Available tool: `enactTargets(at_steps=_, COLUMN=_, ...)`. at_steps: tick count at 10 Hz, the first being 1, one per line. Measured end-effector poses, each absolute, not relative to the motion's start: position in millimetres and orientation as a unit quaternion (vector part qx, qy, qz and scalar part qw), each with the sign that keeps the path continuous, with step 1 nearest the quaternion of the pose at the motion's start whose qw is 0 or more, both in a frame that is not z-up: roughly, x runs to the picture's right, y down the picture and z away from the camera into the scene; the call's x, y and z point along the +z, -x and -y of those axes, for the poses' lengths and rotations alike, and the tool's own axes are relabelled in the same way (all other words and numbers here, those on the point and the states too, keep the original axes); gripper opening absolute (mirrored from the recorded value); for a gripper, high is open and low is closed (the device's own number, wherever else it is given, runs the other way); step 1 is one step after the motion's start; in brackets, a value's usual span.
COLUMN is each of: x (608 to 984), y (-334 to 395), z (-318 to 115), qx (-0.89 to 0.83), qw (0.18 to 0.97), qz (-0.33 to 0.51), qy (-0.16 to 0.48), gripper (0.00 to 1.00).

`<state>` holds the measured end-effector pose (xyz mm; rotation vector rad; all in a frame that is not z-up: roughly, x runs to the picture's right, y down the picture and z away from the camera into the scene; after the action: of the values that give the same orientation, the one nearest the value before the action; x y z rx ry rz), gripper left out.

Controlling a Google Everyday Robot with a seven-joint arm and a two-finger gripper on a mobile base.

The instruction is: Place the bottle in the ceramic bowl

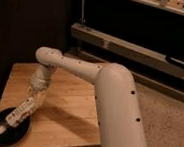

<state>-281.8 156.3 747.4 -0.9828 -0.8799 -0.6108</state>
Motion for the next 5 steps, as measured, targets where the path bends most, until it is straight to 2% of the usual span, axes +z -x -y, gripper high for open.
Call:
enactTargets(at_steps=3, x=748.3, y=280.3, z=-158.6, qx=-0.270, qw=0.749, qz=0.407, qy=0.447, gripper=0.76)
enactTargets(at_steps=5, x=748.5, y=277.7, z=-160.0, qx=-0.263, qw=0.752, qz=0.405, qy=0.448, gripper=0.80)
